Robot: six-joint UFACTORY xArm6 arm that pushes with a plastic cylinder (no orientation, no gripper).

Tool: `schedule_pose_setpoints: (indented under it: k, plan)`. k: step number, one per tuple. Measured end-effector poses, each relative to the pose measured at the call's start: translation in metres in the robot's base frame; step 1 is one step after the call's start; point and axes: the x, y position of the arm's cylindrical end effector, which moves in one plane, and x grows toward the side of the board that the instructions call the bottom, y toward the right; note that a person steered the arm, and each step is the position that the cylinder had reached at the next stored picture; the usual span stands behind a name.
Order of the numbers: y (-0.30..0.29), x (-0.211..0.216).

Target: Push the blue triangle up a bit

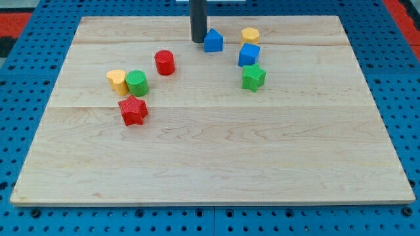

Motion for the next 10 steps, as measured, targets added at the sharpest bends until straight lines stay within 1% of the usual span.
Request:
schedule_pose_setpoints:
  k: [4, 6, 8, 9, 10]
  plan:
    - [0.014, 0.000]
    - [0.011, 0.000]
    - [-0.020, 0.020]
    - [-0.021, 0.040]
    - [-0.003, 0.057]
